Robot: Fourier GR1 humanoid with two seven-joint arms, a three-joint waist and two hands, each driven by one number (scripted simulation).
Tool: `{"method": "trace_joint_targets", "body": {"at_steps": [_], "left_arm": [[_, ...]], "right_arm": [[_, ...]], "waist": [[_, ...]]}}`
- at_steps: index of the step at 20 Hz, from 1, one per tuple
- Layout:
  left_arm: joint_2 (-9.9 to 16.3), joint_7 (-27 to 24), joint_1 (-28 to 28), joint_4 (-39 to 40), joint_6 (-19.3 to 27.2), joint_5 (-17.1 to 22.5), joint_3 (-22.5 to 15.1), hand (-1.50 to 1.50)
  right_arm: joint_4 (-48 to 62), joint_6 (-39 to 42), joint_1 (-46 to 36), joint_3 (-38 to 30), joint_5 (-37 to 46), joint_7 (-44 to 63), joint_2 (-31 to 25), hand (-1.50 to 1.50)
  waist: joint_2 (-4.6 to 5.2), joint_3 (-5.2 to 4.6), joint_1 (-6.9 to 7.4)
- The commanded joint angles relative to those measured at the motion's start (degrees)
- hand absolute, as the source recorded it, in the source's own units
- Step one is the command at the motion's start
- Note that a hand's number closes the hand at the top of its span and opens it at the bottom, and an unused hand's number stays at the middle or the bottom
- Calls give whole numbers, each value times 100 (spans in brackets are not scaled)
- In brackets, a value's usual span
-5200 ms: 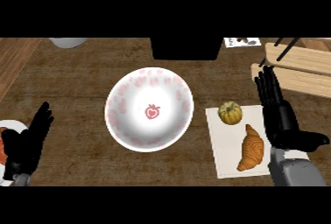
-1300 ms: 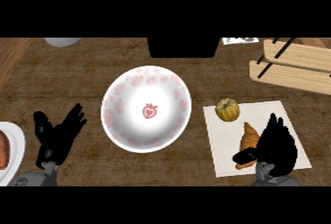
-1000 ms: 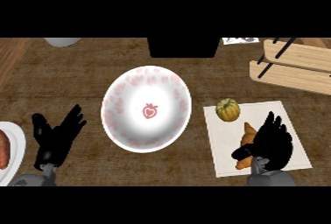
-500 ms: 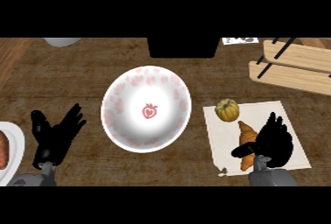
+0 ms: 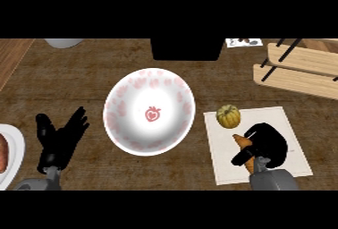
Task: Pick the croissant from the placemat and place it in the tiered shelf
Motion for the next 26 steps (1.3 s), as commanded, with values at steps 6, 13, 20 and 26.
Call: {"method": "trace_joint_targets", "body": {"at_steps": [6, 13, 20, 26], "left_arm": [[-111, -230, 24, 336, -115, -144, 81, 0], [-82, 16, -99, 213, -117, -59, 179, 0], [-49, 63, 137, 39, -200, -9, 271, 0], [-307, -48, 57, 56, 21, -305, 107, 0]], "right_arm": [[109, 289, -315, 213, -948, -1720, -340, 150], [-982, 1280, -558, -397, -2563, -3450, -1040, 150], [-3231, 1727, -459, -1227, -2953, -2772, -1677, 150], [-4036, 2489, -1271, -2421, -3737, -1407, -2199, 150]], "waist": [[115, 76, 40], [78, 75, -57], [47, 69, -127], [60, 69, -93]]}}
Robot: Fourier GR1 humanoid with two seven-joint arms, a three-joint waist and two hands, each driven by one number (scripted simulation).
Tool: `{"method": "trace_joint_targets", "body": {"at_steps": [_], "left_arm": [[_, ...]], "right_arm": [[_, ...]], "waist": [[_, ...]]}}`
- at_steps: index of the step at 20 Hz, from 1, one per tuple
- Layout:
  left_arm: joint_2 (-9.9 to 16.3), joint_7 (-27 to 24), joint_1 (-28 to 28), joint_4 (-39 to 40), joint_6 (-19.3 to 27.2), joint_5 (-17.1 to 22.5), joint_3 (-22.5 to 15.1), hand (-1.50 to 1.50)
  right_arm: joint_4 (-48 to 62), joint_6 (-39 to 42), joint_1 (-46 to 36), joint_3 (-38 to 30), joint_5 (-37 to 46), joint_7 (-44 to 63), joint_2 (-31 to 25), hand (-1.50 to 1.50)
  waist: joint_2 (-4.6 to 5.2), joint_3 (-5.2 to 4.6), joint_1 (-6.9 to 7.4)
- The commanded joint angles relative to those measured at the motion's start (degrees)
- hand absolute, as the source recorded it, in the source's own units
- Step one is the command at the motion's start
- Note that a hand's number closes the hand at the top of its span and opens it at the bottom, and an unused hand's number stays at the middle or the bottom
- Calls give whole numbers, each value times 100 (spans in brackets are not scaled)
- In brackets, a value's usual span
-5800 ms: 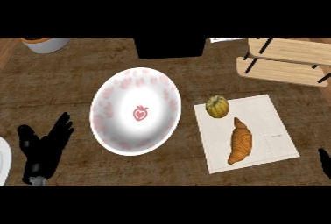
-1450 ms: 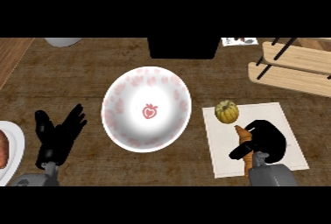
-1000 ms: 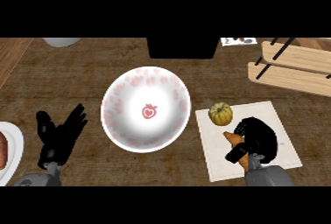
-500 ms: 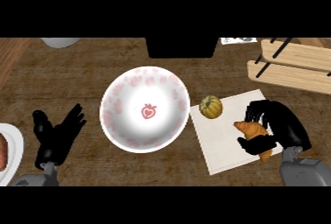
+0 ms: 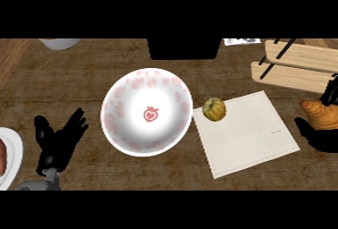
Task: Pick the croissant from the placemat and place it in the tiered shelf
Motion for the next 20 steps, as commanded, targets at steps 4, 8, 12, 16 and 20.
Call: {"method": "trace_joint_targets", "body": {"at_steps": [4, 8, 12, 16, 20], "left_arm": [[137, -201, 45, 252, -378, 82, 202, 0], [-304, -108, -487, 590, 9, -265, 31, 0], [-204, -14, -51, 166, -153, -214, 9, 0], [-163, 47, -43, 56, -258, -215, 72, 0], [-88, -159, -422, 711, -474, -137, 331, 0]], "right_arm": [[87, 797, -1606, -1318, -1047, 1185, -1036, 150], [800, 758, -2125, -1402, -1166, 1339, -1345, 150], [2147, 599, -2915, -1624, -1125, 1009, -1957, 150], [3074, 207, -3144, -1552, -828, 450, -2205, 150], [4280, 439, -3781, -1607, -896, -147, -2949, 150]], "waist": [[29, -11, 89], [47, -8, 75], [56, -6, 164], [62, -4, 177], [81, -8, 161]]}}
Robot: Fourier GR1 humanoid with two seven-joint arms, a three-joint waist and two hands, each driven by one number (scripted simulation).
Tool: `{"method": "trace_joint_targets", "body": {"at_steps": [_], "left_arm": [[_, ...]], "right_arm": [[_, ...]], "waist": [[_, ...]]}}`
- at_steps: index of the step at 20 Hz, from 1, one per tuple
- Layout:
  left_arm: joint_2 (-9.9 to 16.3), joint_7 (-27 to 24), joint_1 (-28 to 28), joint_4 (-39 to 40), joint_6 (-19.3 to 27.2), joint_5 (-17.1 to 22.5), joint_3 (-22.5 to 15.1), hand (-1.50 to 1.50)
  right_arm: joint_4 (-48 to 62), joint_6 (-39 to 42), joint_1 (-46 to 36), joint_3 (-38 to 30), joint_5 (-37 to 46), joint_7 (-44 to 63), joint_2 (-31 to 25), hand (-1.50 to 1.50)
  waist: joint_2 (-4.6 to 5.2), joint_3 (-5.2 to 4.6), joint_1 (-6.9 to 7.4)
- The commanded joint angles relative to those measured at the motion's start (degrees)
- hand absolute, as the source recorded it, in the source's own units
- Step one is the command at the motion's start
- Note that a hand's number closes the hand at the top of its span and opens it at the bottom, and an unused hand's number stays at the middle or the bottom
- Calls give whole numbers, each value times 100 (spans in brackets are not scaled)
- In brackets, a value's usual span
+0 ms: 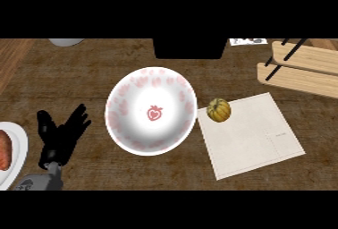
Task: Pick the croissant from the placemat and place it in the tiered shelf
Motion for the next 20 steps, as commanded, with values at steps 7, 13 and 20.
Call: {"method": "trace_joint_targets", "body": {"at_steps": [7, 13, 20], "left_arm": [[-113, 161, 19, -176, -21, -99, -1, 0], [-202, -202, 2, 216, -103, -154, 101, 0], [-146, -168, 41, 187, -214, -226, 159, 0]], "right_arm": [[2418, -304, -711, 545, 458, -1537, -531, 150], [3760, -844, -1071, 882, 1030, -2637, -665, 150], [4803, -1294, -1629, 968, 1330, -3058, -643, 150]], "waist": [[17, -11, 34], [53, -11, 91], [35, -12, 69]]}}
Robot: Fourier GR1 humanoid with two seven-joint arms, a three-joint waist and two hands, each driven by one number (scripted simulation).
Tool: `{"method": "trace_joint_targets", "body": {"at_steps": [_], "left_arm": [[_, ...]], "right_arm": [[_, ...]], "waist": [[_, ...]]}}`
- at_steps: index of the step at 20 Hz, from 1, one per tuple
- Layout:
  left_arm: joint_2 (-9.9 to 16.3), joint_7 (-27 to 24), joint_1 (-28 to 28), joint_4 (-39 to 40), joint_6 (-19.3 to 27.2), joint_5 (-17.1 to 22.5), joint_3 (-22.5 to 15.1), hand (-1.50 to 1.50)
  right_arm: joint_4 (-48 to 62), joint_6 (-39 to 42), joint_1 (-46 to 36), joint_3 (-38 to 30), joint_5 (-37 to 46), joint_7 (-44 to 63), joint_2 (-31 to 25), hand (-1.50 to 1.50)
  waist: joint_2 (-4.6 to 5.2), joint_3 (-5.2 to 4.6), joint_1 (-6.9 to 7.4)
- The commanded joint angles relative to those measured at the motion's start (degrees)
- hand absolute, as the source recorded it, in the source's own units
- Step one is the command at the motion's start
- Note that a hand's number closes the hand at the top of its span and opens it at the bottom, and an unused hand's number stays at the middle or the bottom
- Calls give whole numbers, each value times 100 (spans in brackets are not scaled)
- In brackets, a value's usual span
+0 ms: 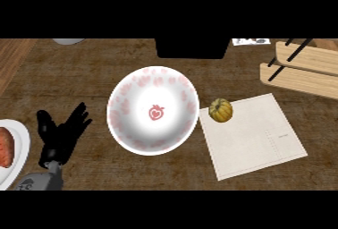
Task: Pick the croissant from the placemat and place it in the tiered shelf
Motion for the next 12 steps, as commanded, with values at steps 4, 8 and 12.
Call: {"method": "trace_joint_targets", "body": {"at_steps": [4, 8, 12], "left_arm": [[-146, -12, 29, 177, 25, -95, -22, 0], [-213, 265, 215, -425, 126, -181, -199, 0], [-56, 314, 45, -253, -92, -47, -4, 0]], "right_arm": [[1301, -733, -217, 58, 387, -1000, -46, 150], [1645, -1152, -299, 85, 496, -1346, 145, 150], [2053, -941, -859, 54, 523, -1418, -9, 150]], "waist": [[31, -8, 28], [22, -3, 67], [34, -5, 92]]}}
